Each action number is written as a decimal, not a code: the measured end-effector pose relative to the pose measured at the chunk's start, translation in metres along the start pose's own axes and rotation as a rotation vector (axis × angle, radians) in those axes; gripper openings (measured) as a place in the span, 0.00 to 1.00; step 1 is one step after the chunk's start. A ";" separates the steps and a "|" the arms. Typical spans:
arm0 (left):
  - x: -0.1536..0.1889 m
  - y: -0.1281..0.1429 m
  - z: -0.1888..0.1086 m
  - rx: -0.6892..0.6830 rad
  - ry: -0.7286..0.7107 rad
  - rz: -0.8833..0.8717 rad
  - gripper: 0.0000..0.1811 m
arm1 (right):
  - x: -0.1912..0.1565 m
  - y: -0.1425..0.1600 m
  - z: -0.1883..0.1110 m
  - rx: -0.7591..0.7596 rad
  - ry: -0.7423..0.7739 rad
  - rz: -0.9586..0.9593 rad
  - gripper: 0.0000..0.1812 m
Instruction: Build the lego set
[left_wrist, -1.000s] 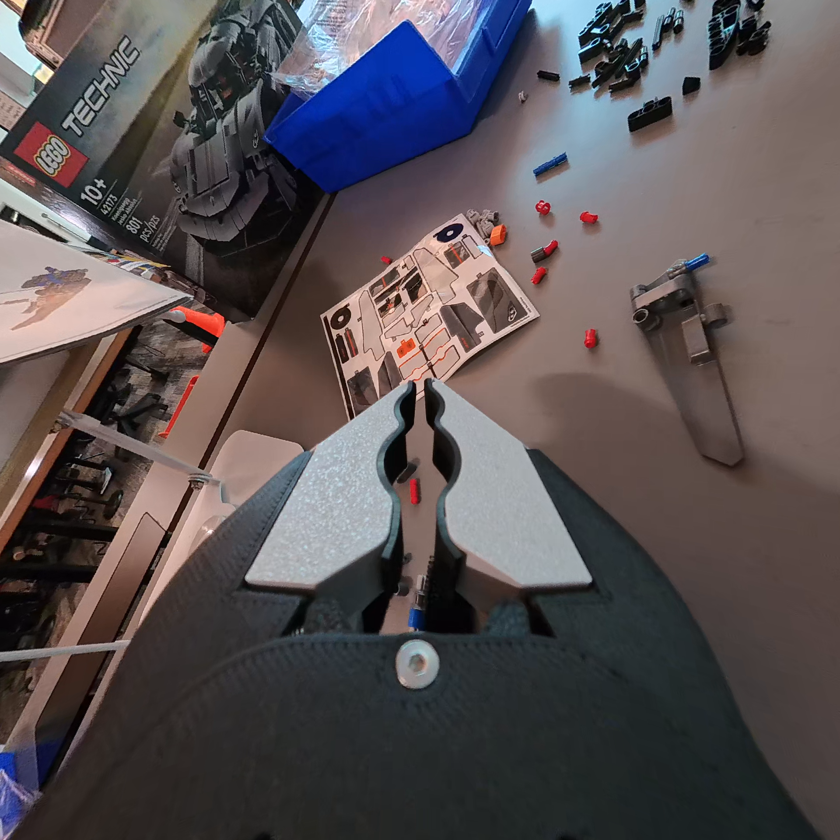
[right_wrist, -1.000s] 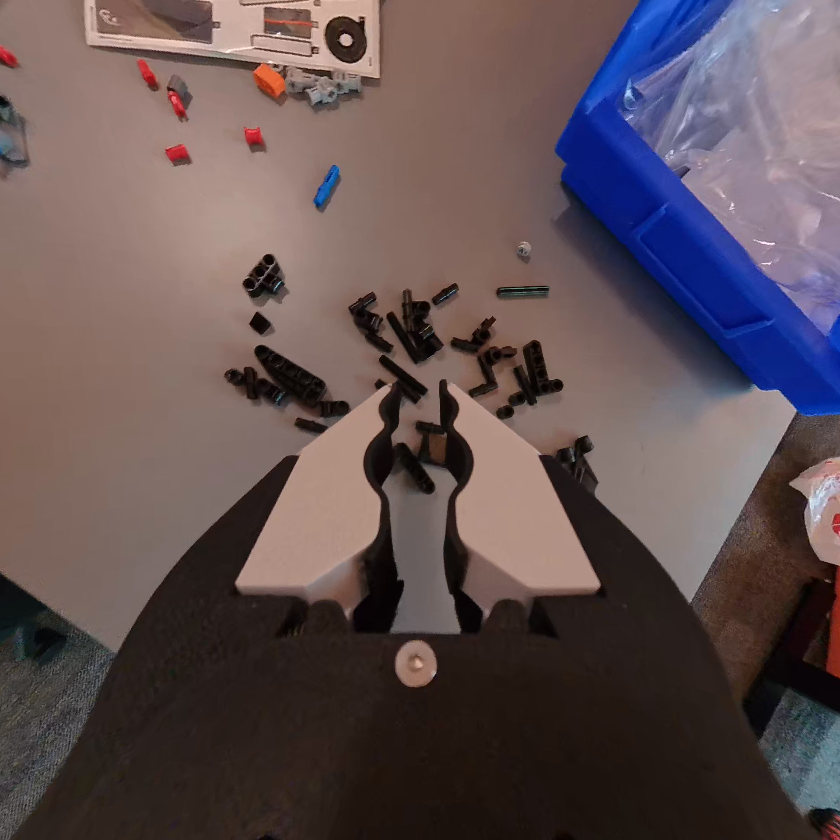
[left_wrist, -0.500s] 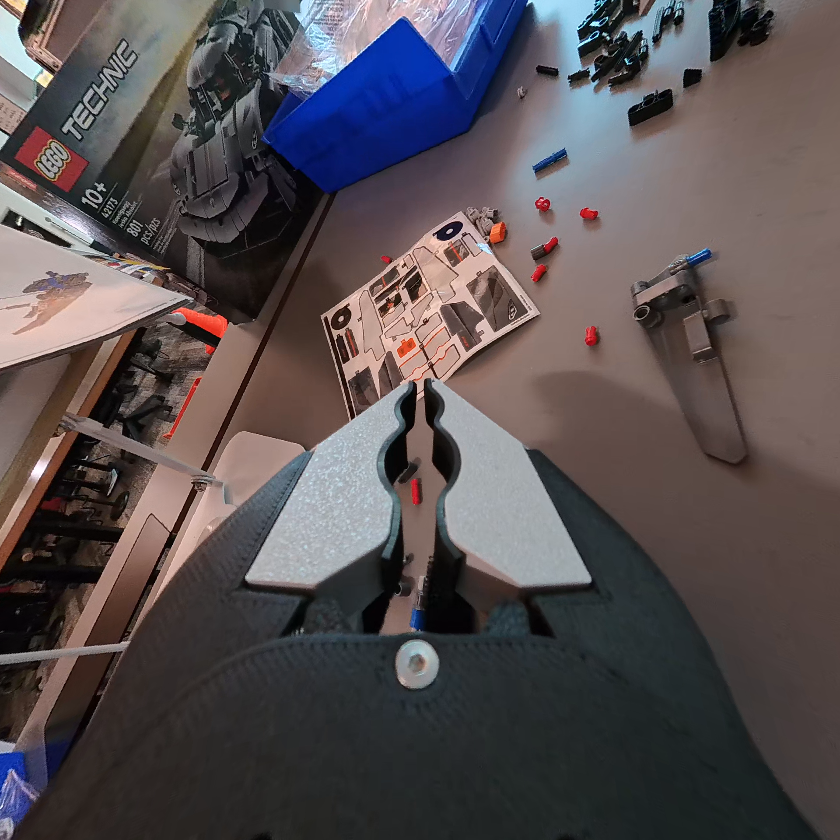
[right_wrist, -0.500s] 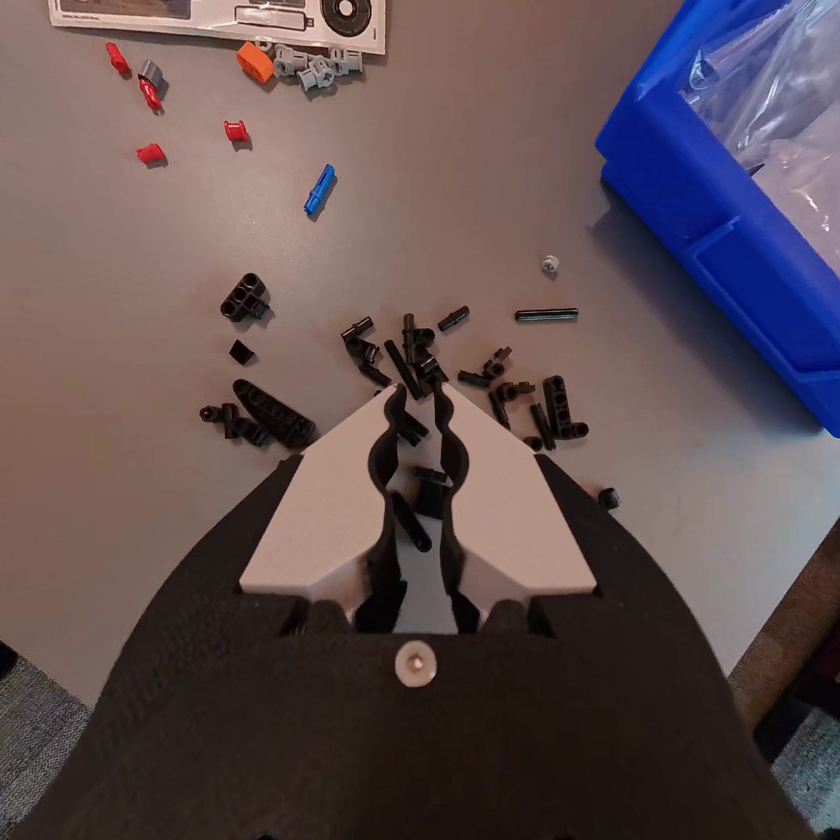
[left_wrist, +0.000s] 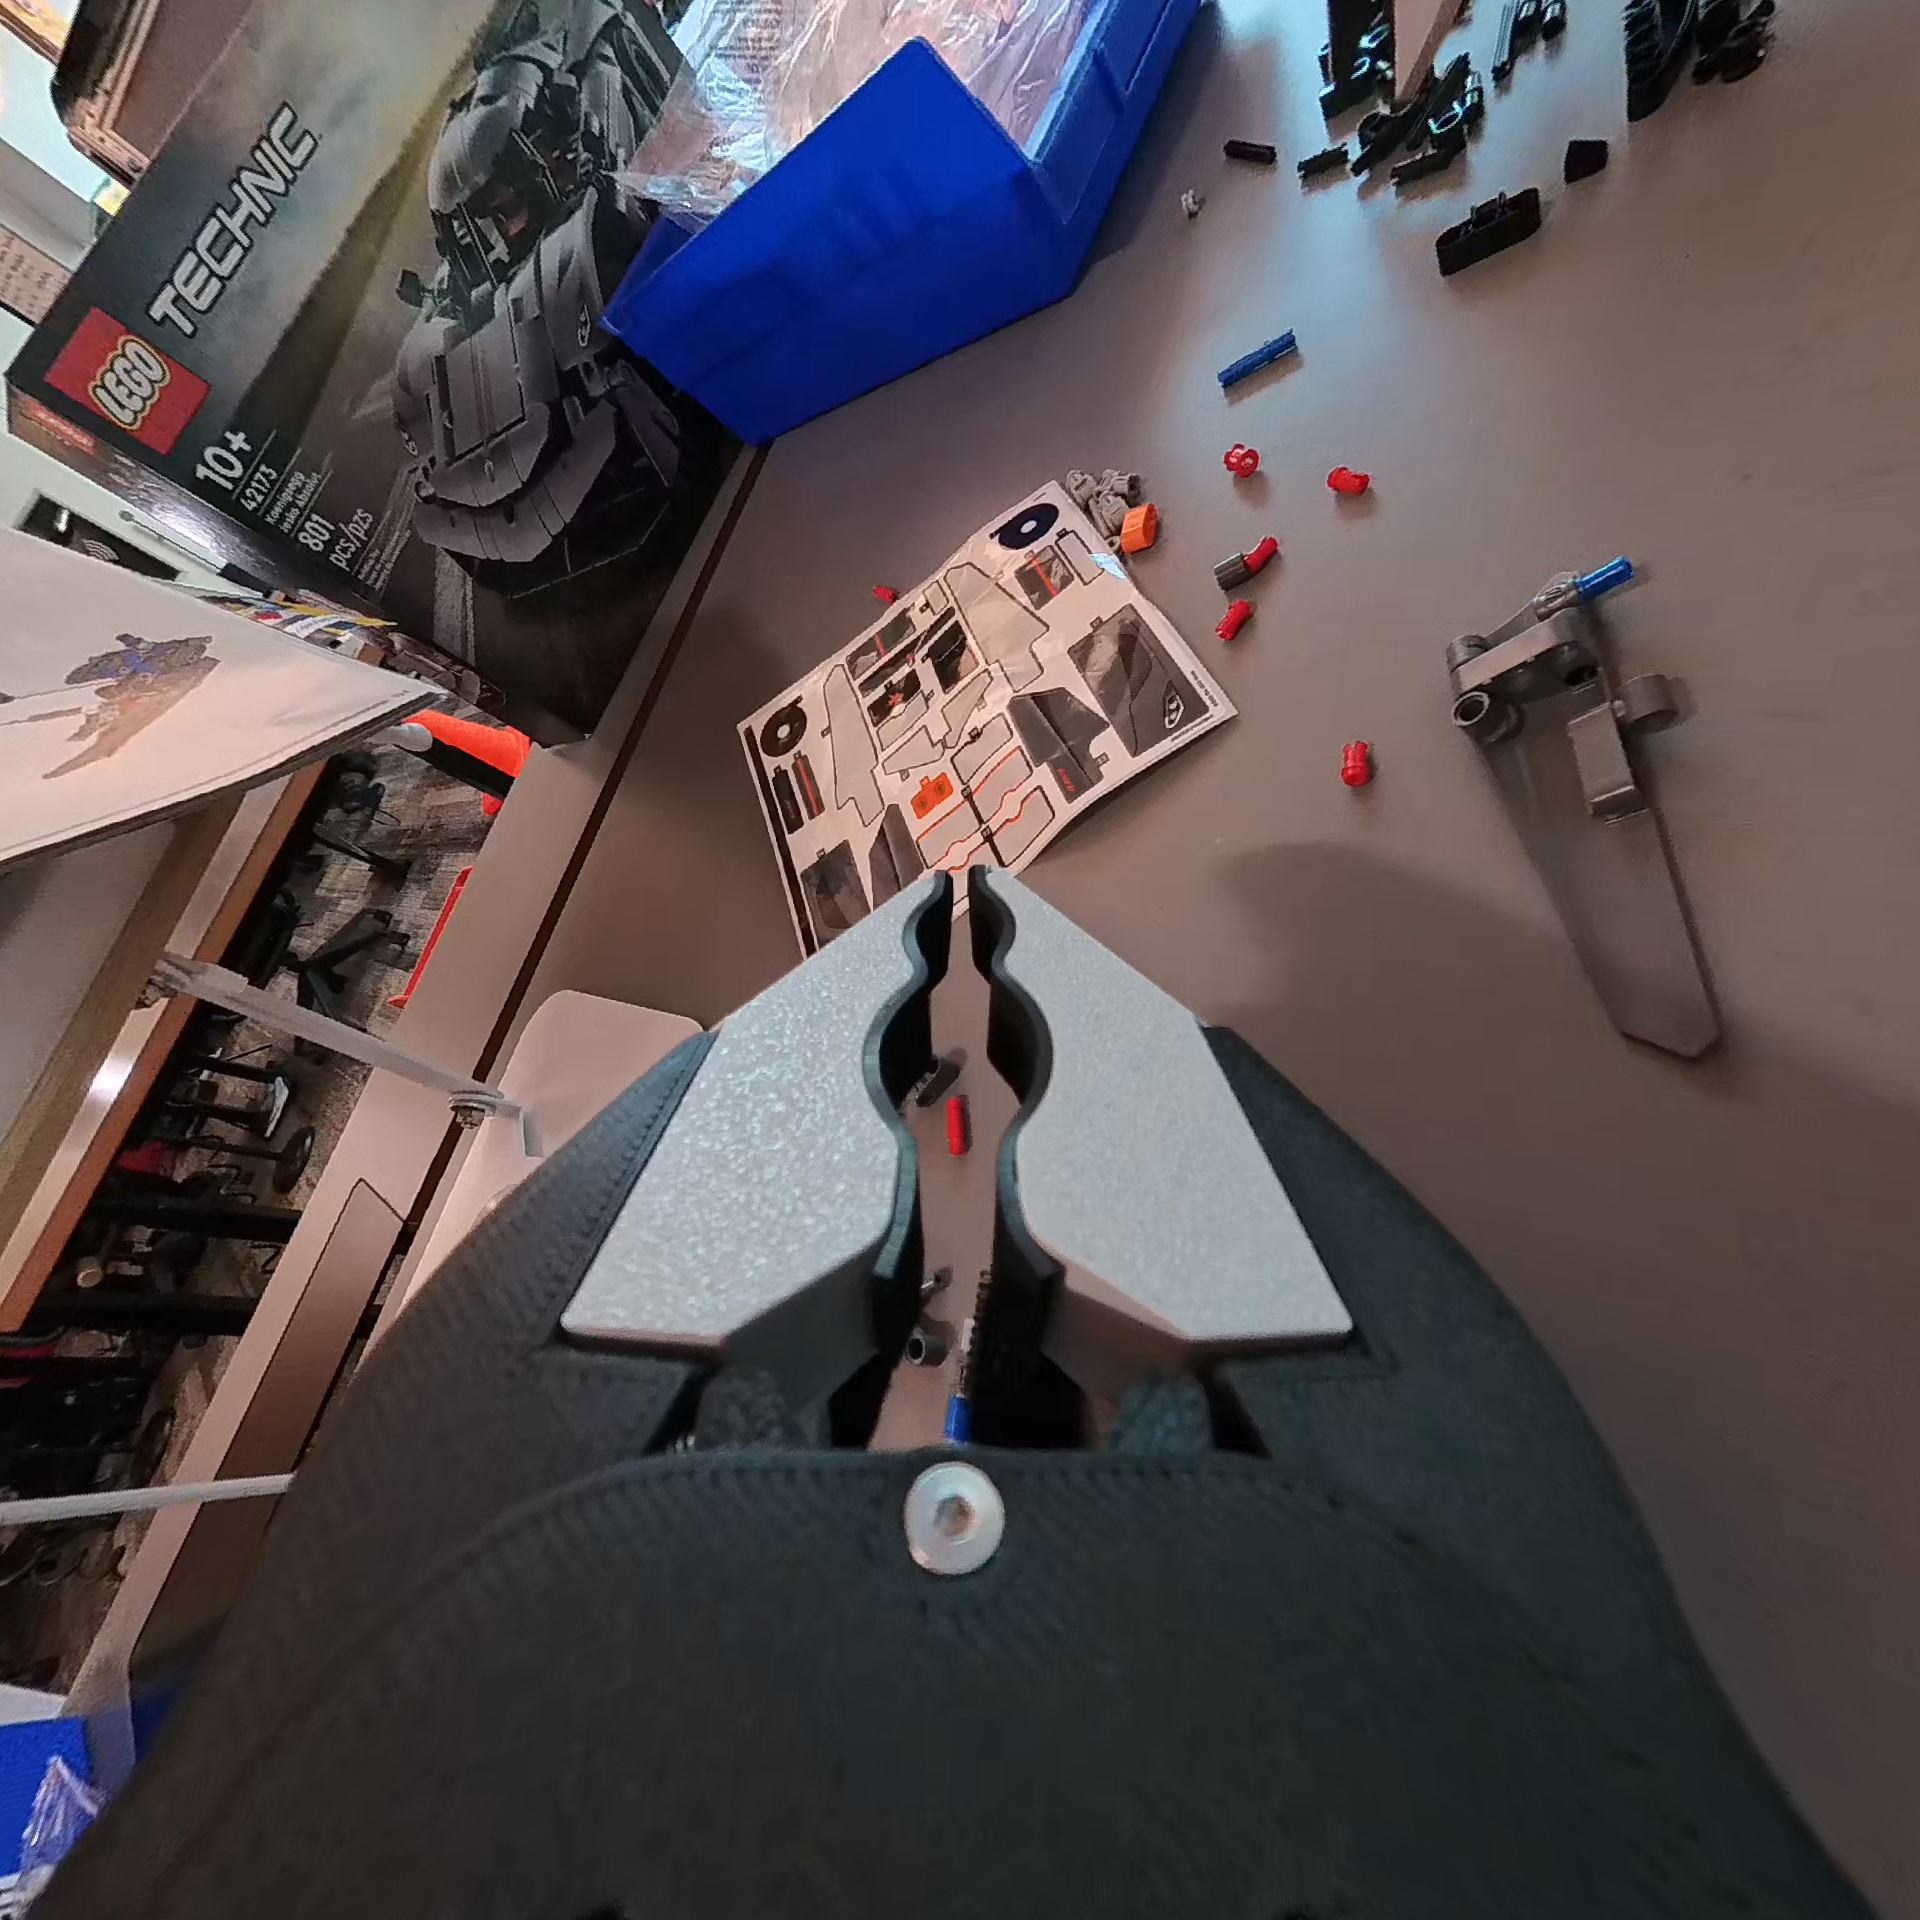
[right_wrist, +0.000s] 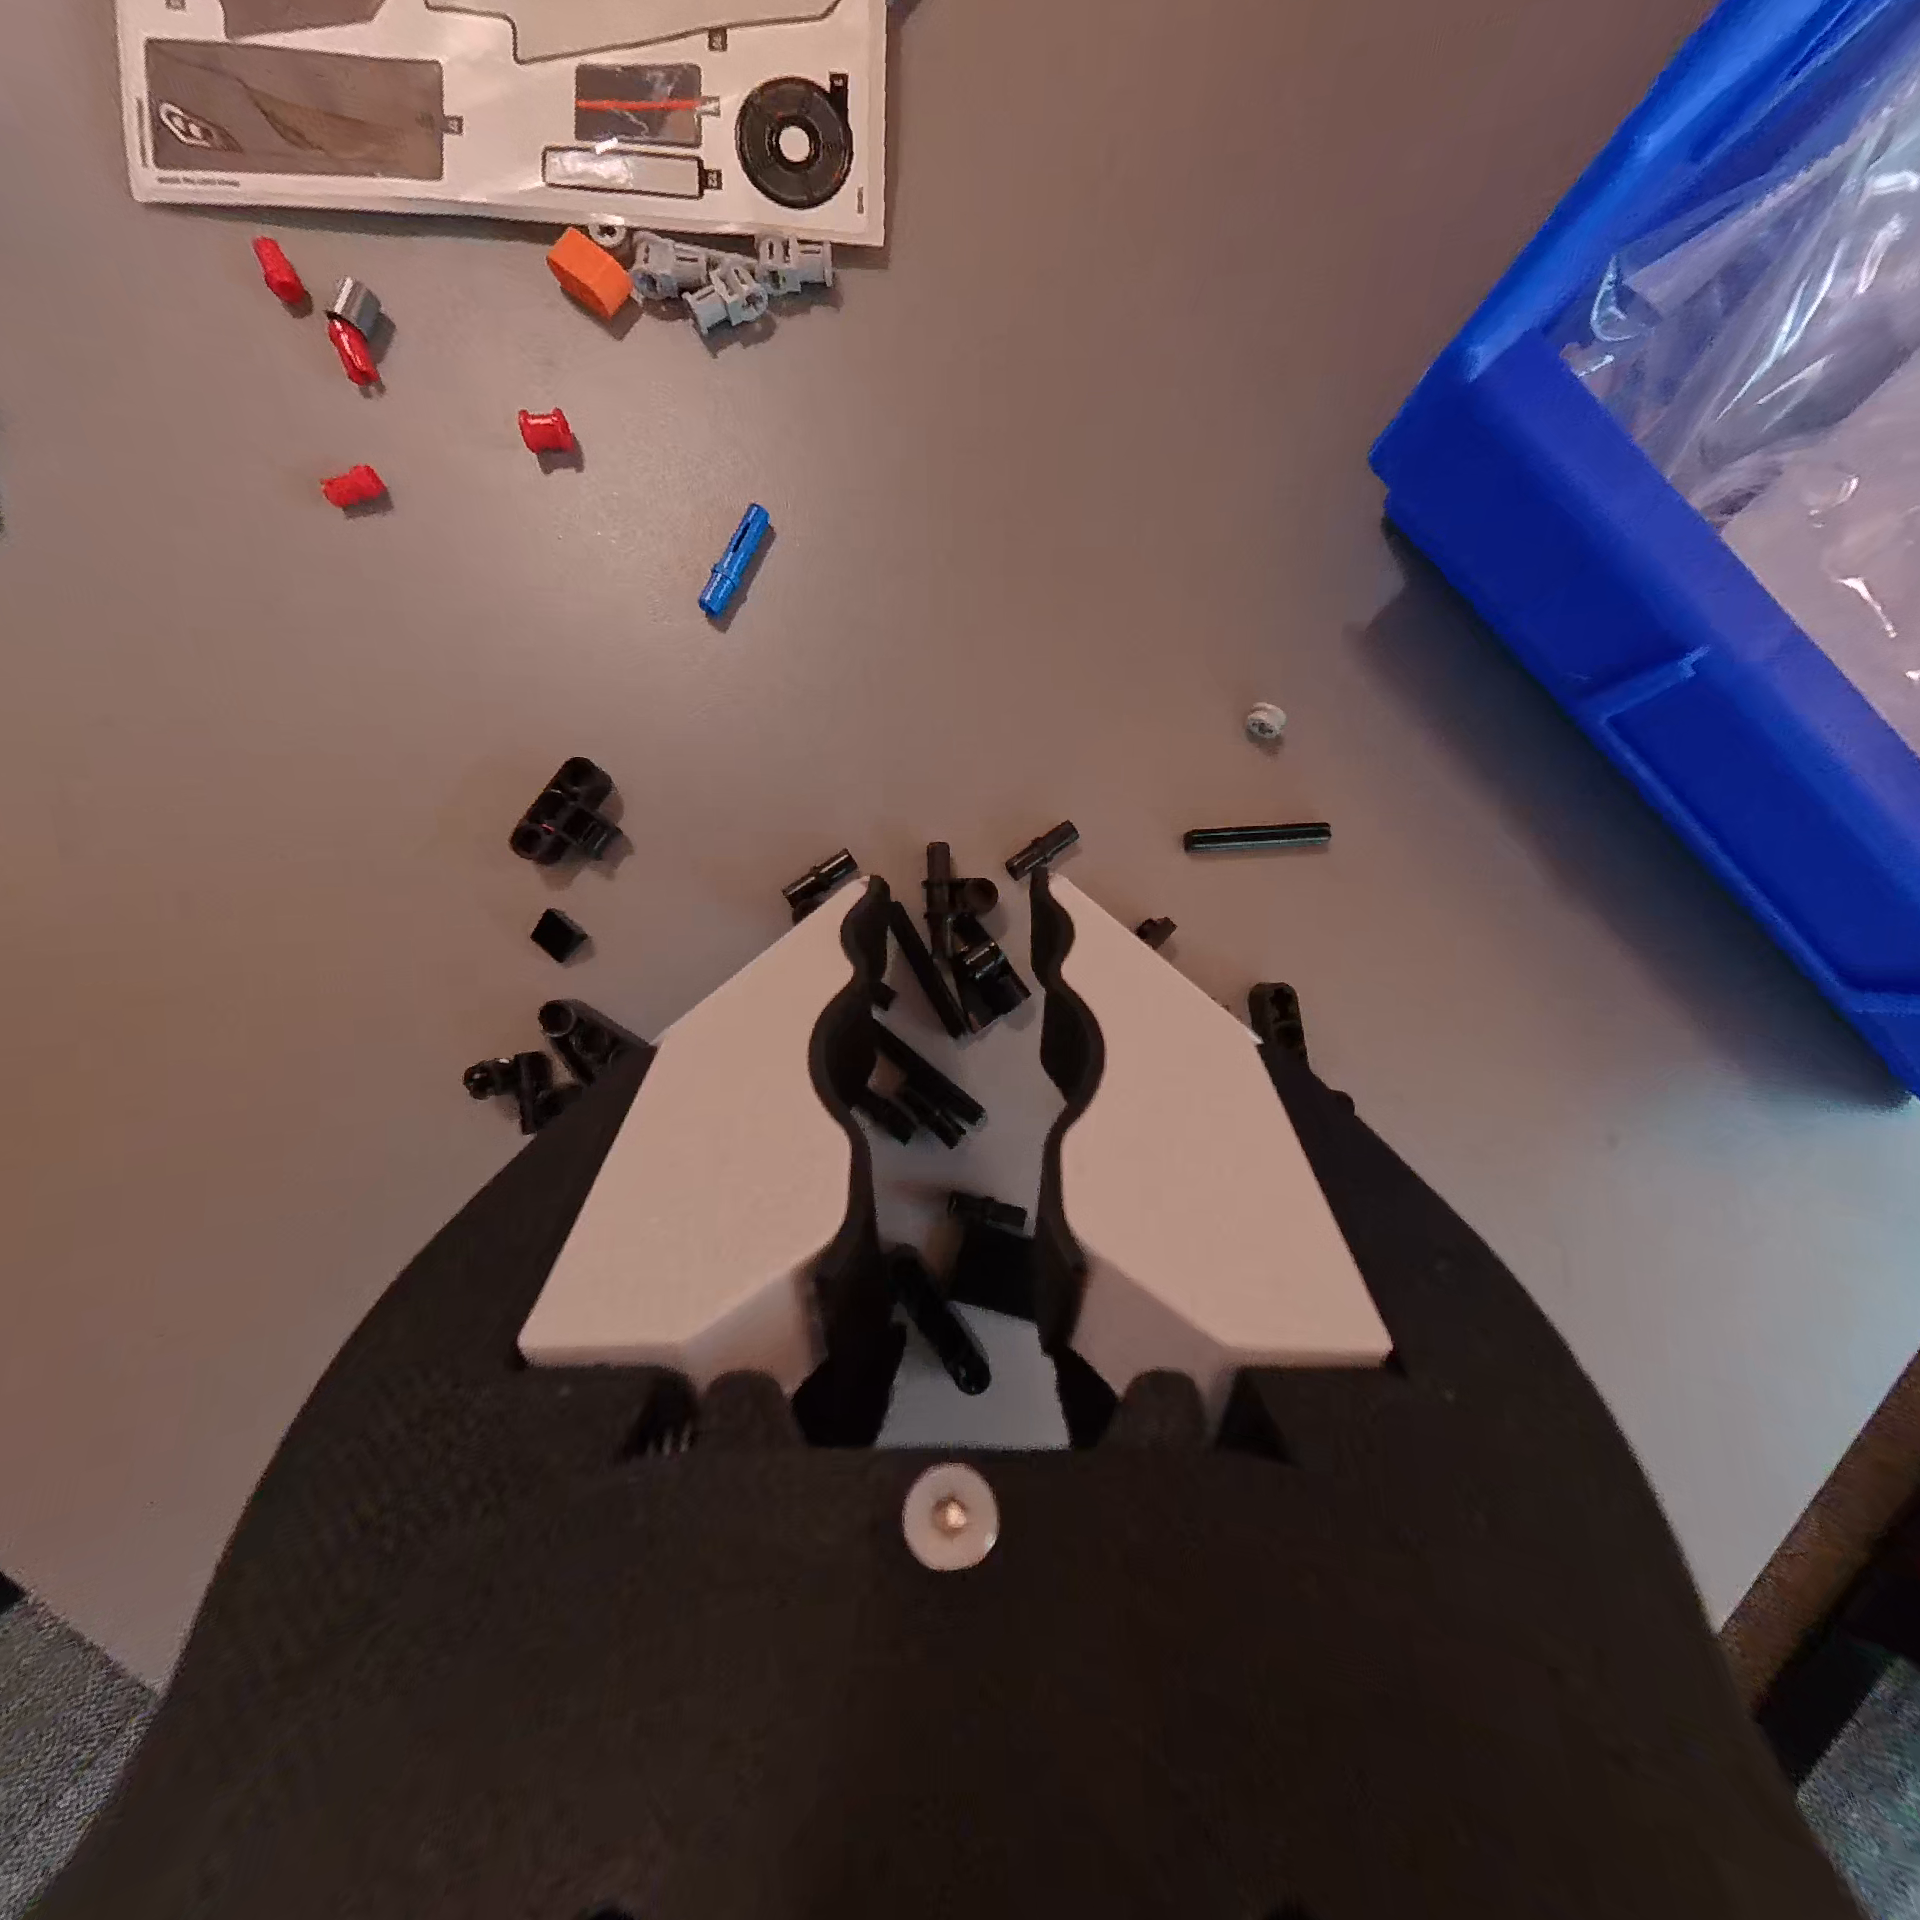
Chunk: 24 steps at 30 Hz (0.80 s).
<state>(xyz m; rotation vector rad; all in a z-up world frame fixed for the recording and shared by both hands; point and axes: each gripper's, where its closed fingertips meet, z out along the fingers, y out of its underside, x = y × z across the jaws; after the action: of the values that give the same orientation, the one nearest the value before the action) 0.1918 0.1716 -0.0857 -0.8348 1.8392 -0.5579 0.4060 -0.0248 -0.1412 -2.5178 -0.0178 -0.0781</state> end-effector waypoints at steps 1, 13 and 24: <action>0.000 0.000 0.000 0.000 0.001 0.000 0.00 | -0.001 -0.001 -0.003 0.008 -0.004 -0.001 0.14; 0.003 -0.001 0.001 0.001 0.006 0.005 0.00 | -0.005 0.039 -0.049 -0.030 -0.014 -0.023 0.11; 0.007 0.001 0.005 -0.014 -0.001 0.044 0.00 | -0.002 0.071 -0.071 -0.036 -0.007 -0.004 0.10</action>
<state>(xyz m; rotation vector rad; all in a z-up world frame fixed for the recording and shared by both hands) 0.1940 0.1666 -0.0924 -0.8017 1.8579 -0.5167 0.4027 -0.1237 -0.1256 -2.5540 -0.0251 -0.0718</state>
